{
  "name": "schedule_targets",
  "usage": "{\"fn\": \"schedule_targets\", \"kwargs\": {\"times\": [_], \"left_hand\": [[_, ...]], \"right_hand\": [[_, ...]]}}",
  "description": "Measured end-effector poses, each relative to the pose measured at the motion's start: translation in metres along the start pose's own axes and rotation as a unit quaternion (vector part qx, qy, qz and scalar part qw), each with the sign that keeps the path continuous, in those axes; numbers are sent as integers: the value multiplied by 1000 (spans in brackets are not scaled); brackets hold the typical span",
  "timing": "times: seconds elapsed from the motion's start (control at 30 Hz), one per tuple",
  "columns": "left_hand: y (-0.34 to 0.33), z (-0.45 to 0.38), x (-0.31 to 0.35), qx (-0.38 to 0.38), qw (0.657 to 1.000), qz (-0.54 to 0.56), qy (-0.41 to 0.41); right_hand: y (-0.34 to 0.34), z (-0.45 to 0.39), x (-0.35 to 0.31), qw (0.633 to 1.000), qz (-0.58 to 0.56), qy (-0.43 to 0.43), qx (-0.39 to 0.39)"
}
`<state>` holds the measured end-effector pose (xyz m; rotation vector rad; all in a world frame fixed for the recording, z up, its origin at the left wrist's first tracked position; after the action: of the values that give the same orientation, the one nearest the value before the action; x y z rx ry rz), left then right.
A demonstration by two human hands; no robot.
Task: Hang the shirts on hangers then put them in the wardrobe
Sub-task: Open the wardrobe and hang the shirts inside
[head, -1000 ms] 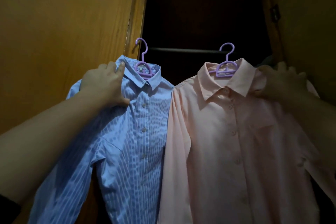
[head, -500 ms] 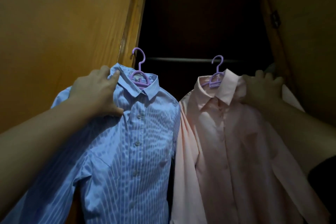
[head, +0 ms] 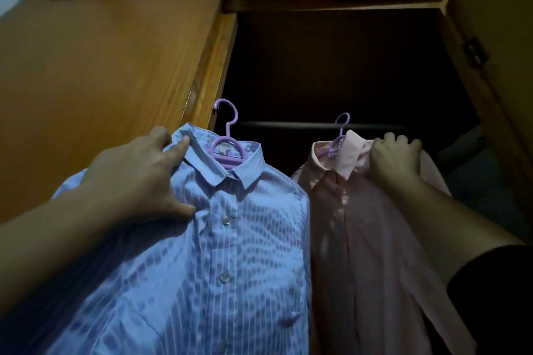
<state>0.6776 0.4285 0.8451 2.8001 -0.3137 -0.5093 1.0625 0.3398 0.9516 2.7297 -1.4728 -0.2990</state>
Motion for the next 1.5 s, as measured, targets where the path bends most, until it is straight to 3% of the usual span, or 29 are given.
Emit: {"fn": "schedule_targets", "kwargs": {"times": [0.2, 0.57, 0.77, 0.93, 1.2, 1.37, 1.5], "left_hand": [[-2, -2, -4, 7, 1000, 1, -3], [-12, -12, -13, 119, 993, -3, -26], [-14, -10, -13, 100, 995, 4, -22], [-10, -8, -13, 87, 996, -5, -18], [-8, -7, -11, 68, 998, 11, -16], [-3, -4, -6, 37, 999, 22, 1], [-5, 3, -2, 39, 998, 50, -11]], "right_hand": [[-24, -23, -25, 1000, -2, 5, -9], [-49, -50, -34, 1000, 6, -19, -15], [-58, -49, -32, 999, 11, 31, -17], [-63, -45, -24, 997, 5, 75, 27], [-64, -33, -20, 989, -24, 149, 7], [-27, 2, -25, 962, -182, 194, 65], [21, 64, -50, 881, -377, 278, 63]]}}
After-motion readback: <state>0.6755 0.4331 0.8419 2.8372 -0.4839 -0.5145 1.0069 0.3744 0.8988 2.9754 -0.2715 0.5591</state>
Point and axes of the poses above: each hand's wrist, its own z-axis away from the middle knuckle, its own y-axis out of the back of the hand, x = y × z, the point moved 7 cm from there along -z, towards the middle knuckle, and after that the axes turned 8 degrees about -y, right-handed, at the moved point
